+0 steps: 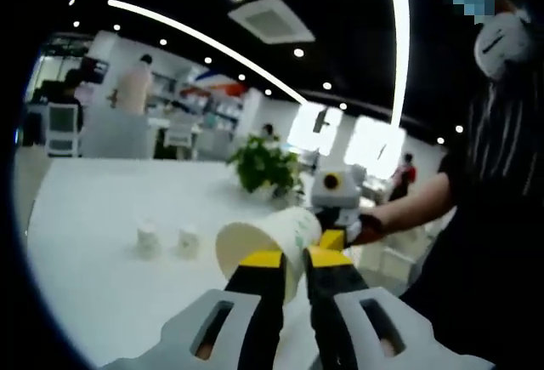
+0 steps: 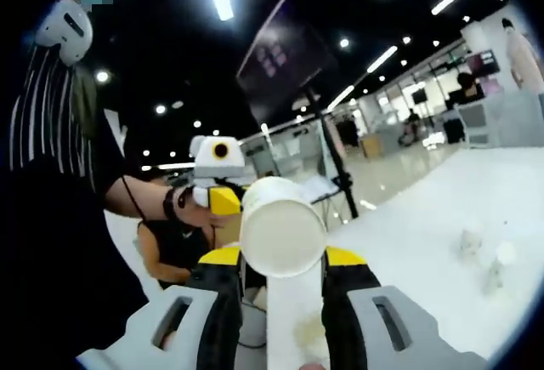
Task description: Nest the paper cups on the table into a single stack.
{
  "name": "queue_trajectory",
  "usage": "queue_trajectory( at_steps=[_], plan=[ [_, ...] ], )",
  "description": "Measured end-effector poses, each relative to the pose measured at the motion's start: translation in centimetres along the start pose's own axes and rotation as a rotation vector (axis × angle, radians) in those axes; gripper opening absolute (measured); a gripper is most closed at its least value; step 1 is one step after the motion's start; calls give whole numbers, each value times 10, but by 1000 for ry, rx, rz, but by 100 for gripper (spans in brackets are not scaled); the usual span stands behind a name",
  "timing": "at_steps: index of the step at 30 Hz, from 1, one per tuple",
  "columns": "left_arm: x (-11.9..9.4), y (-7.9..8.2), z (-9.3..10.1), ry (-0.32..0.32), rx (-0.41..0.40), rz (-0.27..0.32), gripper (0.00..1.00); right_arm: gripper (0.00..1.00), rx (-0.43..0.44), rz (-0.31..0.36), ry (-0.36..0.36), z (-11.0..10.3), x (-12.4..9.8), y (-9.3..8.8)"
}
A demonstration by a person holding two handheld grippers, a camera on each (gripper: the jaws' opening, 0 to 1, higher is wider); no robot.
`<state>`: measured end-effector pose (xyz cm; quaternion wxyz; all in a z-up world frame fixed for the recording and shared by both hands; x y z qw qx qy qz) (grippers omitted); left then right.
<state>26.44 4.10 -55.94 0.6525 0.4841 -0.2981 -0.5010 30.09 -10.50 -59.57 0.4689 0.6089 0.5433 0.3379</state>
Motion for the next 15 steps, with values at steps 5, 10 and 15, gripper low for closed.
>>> queue_trajectory(
  at_steps=[5,10,15],
  plan=[
    [2,-2,6,-57,-16,-21,1,29,-28,-20,-2,0,-1,-3],
    [6,-7,11,-111,23,-89,0,27,-132,-86,-4,-1,-1,-9],
    [5,-8,9,-135,10,-130,0,28,-176,-112,-4,-3,-1,-12]
  ],
)
Point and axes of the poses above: the point that each gripper's makers call its tool centre point, and the gripper's own axes: x roughly forward along the fingers, z roughly to its right, y roughly out of its top, the point moved 6 cm from there along -x, roughly backward along the fingers, and after that the axes turned 7 degrees about -y, right-handed, at the moved point
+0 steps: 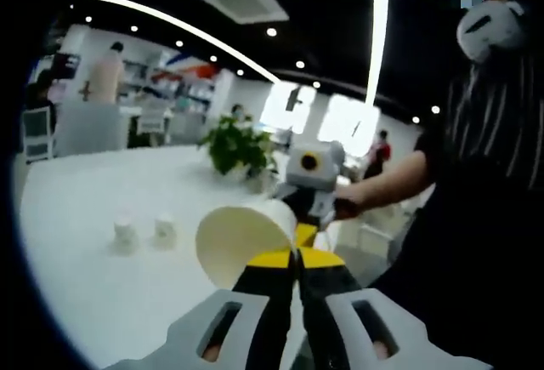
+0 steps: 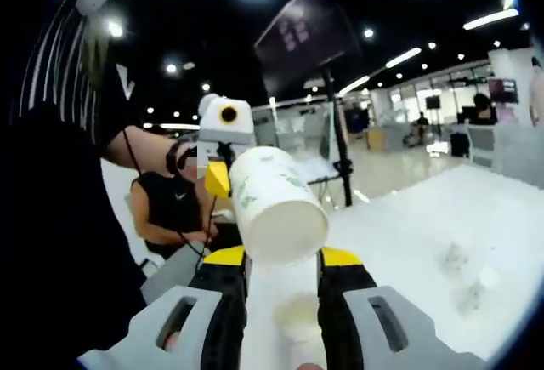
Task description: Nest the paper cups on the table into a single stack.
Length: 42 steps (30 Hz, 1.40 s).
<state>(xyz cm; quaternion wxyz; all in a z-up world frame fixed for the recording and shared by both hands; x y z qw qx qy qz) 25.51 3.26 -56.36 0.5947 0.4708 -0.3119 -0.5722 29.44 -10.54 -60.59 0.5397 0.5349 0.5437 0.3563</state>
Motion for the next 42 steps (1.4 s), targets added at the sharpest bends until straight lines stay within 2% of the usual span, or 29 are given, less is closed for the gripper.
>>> queue_trajectory(
  at_steps=[5,8,14,20,24,32,37,42],
  plan=[
    [1,1,0,-15,23,-37,0,30,-39,-25,-8,-3,1,-1],
    [2,-2,-1,-22,36,-83,0,36,-53,-29,-20,-3,2,0],
    [3,-3,-1,-31,73,-158,0,40,-78,-37,-21,-4,3,0],
    [1,-3,0,-33,75,-228,0,49,-95,-36,-48,-4,-1,-3],
    [-1,-2,0,-36,93,-249,0,53,-103,-33,-62,-6,-6,-7],
    [-2,-7,-3,-39,105,-302,0,67,-90,-41,-120,-2,-16,-18],
    [-2,-8,-4,-39,78,-306,0,70,-70,-28,-151,3,-24,-21],
    [-4,-10,-6,-32,71,-328,0,77,-60,-19,-211,12,-34,-21]
  ],
)
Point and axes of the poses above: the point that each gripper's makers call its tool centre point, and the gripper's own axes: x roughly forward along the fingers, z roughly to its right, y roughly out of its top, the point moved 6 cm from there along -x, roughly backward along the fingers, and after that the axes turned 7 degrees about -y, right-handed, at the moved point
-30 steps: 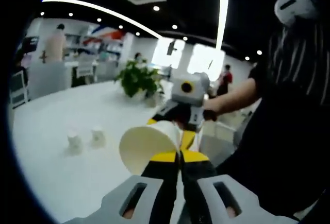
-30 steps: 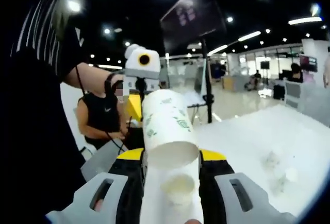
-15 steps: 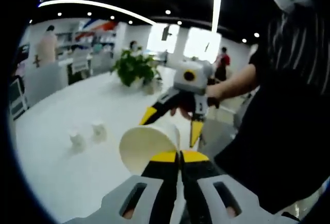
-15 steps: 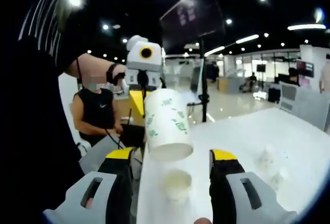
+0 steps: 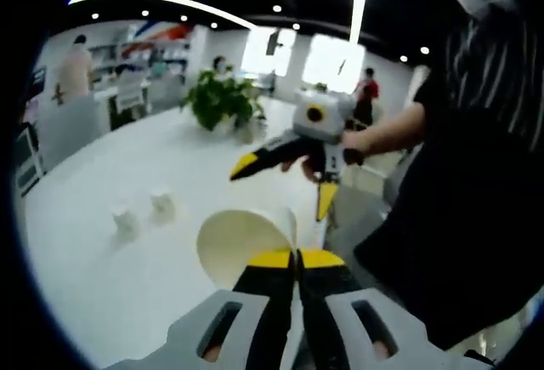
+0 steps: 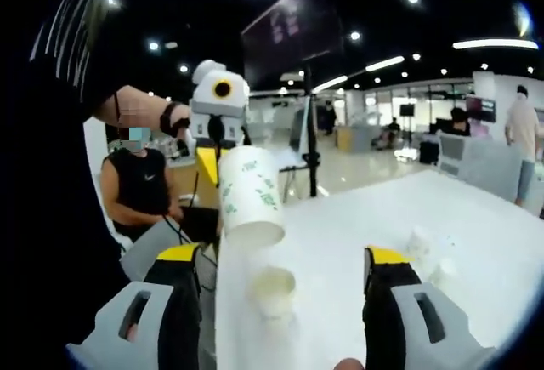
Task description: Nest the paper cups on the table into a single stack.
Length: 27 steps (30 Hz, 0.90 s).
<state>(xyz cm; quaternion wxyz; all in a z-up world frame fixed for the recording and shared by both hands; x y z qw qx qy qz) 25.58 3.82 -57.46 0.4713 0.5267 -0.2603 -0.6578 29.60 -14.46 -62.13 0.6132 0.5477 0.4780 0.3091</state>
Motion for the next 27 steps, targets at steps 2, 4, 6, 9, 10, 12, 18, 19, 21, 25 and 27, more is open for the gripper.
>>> queue_trajectory(
  at_steps=[2,4,6,9,10,12,18,19,21,25,27],
  plan=[
    [-1,0,0,-1,-1,-8,0,77,4,2,-19,5,-4,-1],
    [-2,0,0,2,5,-13,0,78,7,2,-34,10,-8,-1],
    [-4,-1,-2,6,0,-20,0,81,8,2,-58,14,-10,-2],
    [-5,-3,-3,12,-2,-31,0,85,23,11,-94,22,-16,-3],
    [-5,-4,-3,12,-3,-29,0,86,31,17,-106,24,-18,-3],
    [-5,-4,-3,14,-7,-25,0,88,42,31,-124,26,-20,-3],
    [-5,-8,-3,15,-10,-44,0,100,58,24,-181,30,-23,-8],
    [-5,-8,-2,13,-13,-46,0,100,58,22,-185,30,-24,-8],
    [-5,-9,-2,15,-10,-52,0,100,59,25,-198,31,-25,-8],
    [-5,-11,-2,18,-10,-65,0,100,55,33,-220,34,-28,-7],
    [-5,-11,-2,16,-11,-63,0,100,54,35,-225,35,-28,-7]
  ],
)
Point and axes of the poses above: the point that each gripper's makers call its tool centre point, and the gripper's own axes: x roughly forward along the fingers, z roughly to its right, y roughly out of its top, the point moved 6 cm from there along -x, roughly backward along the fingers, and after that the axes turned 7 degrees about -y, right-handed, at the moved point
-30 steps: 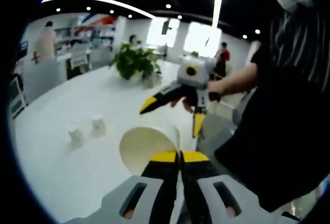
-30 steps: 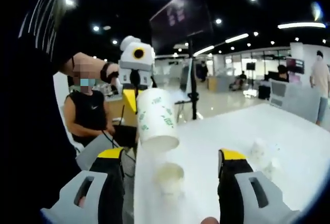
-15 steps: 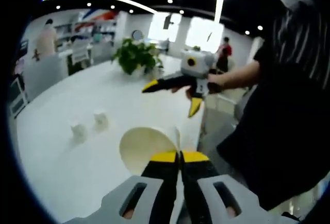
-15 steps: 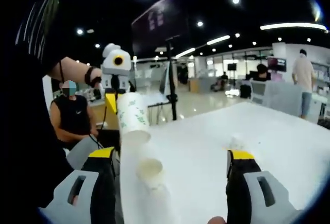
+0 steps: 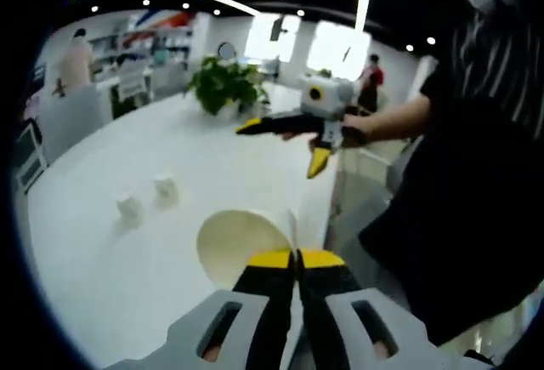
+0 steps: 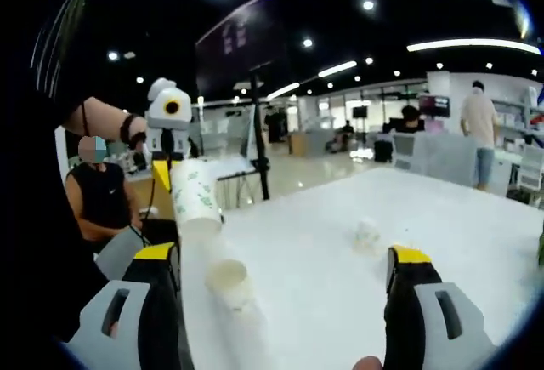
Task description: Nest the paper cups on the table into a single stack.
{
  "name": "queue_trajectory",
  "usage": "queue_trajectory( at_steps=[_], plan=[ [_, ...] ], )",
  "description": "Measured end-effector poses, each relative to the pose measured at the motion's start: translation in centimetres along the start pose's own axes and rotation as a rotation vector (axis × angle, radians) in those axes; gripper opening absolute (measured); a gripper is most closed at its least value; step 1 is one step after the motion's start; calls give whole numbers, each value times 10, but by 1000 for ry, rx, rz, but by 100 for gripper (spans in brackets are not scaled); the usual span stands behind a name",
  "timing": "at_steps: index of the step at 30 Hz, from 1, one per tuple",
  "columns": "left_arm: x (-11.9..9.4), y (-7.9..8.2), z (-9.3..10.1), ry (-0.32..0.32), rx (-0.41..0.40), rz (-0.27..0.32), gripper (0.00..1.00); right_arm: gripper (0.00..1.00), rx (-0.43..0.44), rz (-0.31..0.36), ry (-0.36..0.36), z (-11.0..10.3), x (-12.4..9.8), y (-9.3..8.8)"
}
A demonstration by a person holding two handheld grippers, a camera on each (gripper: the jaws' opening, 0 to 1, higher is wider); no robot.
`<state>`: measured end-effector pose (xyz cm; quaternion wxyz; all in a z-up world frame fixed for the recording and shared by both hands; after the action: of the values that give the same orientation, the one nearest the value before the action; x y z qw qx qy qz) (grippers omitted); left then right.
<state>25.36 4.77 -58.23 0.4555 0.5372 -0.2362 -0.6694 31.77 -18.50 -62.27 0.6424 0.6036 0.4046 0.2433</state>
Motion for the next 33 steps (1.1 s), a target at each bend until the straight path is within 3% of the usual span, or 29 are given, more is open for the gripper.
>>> queue_trajectory(
  at_steps=[4,13,20,33],
  plan=[
    [-1,0,-1,7,1,-1,0,100,-10,7,-21,5,-2,1],
    [0,-7,-6,38,4,-71,0,100,-13,2,-56,14,-5,-1],
    [5,-6,-10,85,104,-135,0,100,-3,1,-70,16,-6,-3],
    [21,-11,-9,83,229,-286,0,100,21,1,-88,15,-11,-10]
  ],
)
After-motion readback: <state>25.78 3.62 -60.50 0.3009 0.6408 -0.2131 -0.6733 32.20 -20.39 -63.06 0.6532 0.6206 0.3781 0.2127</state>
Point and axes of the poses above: the point that each gripper's makers call its tool centre point, and the gripper's own axes: x roughly forward along the fingers, z roughly to its right, y roughly out of its top, the point moved 6 cm from there along -x, roughly backward along the fingers, and after that the axes turned 7 degrees about -y, right-handed, at the moved point
